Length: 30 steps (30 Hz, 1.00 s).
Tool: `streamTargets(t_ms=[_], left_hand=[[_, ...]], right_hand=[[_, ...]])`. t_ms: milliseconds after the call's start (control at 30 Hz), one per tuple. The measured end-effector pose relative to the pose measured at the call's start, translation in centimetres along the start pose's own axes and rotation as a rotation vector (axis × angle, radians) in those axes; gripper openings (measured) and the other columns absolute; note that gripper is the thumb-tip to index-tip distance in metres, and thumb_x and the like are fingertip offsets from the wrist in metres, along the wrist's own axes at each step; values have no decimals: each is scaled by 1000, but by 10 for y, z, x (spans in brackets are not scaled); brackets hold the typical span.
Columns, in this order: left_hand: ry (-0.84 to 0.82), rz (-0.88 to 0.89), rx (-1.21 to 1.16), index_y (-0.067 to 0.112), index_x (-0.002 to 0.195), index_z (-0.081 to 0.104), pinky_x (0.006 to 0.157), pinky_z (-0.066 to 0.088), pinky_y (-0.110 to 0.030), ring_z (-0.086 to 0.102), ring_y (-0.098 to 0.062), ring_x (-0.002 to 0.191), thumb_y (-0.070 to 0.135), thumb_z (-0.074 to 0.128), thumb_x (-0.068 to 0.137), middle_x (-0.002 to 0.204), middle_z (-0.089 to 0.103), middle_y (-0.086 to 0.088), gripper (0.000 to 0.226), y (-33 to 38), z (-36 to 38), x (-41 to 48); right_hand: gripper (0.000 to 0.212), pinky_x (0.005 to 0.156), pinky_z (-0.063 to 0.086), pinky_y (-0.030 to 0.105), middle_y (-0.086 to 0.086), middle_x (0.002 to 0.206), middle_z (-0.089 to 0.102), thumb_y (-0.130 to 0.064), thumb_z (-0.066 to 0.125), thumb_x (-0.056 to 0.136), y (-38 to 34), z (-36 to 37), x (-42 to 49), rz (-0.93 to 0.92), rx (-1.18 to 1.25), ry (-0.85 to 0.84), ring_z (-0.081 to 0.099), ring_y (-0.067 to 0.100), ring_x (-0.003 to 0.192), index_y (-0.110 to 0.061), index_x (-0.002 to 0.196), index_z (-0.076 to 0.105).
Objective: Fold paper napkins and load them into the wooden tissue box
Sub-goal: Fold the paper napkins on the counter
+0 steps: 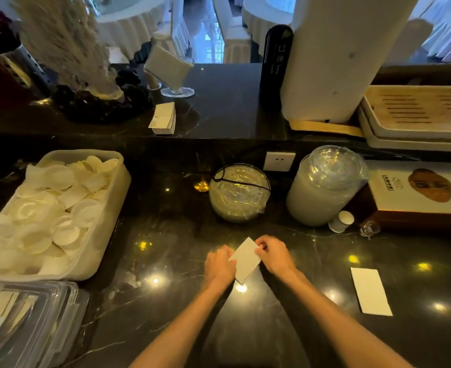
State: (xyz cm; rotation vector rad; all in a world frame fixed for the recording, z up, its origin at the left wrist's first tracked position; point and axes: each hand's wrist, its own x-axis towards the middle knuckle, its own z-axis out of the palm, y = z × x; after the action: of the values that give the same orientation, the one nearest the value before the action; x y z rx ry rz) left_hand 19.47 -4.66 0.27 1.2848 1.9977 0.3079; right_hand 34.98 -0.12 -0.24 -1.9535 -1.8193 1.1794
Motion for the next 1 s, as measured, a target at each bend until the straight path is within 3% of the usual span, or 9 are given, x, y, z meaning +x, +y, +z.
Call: streamTargets(t_ms=[67,200,333,433,600,667,767,833,1000], left_hand=[[-22,10,146,18,97,60,93,51,-38,55,-26,110,19,62,91,113,65,-7,6,-2,6,3],[-11,-22,311,15,124,51,100,41,-35,46,-29,122,28,68,90,132,52,-10,40,0,17,2],[-76,-70,300,14,123,50,102,43,-38,47,-32,123,25,70,87,133,53,-12,43,2,15,0],[-121,-45,308,15,116,59,102,42,-37,44,-31,123,21,66,88,131,50,-11,30,4,7,-5],[-195,209,132,21,84,53,86,49,-41,52,-19,95,13,60,85,102,56,-3,11,16,-6,-29],[-263,317,69,17,86,51,75,50,-41,53,-14,80,10,57,88,90,59,-1,9,31,-11,-39],[-357,501,169,19,103,49,79,52,-38,58,-17,96,13,54,92,105,60,-1,14,65,-8,-50],[-450,593,250,24,113,46,83,51,-31,56,-15,109,13,55,93,117,57,0,24,94,2,-55],[-490,696,250,25,125,44,100,47,-38,52,-20,124,11,57,95,133,53,-4,36,171,55,-62]], right_hand=[[17,81,53,31,5,109,62,-14,60,91,3,6,1,-15,-56,2,60,16,93,-17,108,65],[29,88,53,38,5,118,60,-20,63,90,4,13,-1,-3,-183,27,59,22,106,-21,119,59],[34,89,52,38,6,117,64,-17,64,89,2,15,-4,44,-174,5,59,24,109,-18,122,57],[20,80,51,33,5,108,67,-11,59,88,6,13,-11,96,-78,-27,62,21,99,-18,107,62],[22,75,53,33,-3,83,61,-12,67,82,37,-6,-38,164,235,-49,57,10,74,-22,99,56],[39,72,53,26,0,90,63,-15,72,81,54,-20,-56,151,338,-52,61,11,81,-23,114,52],[56,80,52,22,1,122,54,-18,74,82,81,-43,-85,105,498,-24,57,16,107,-29,131,49],[41,80,50,20,-5,124,52,-23,72,83,101,-60,-103,83,538,33,54,12,112,-33,120,57],[14,64,53,24,4,90,66,-16,68,85,149,-99,-137,275,640,304,63,12,80,-20,98,62]])
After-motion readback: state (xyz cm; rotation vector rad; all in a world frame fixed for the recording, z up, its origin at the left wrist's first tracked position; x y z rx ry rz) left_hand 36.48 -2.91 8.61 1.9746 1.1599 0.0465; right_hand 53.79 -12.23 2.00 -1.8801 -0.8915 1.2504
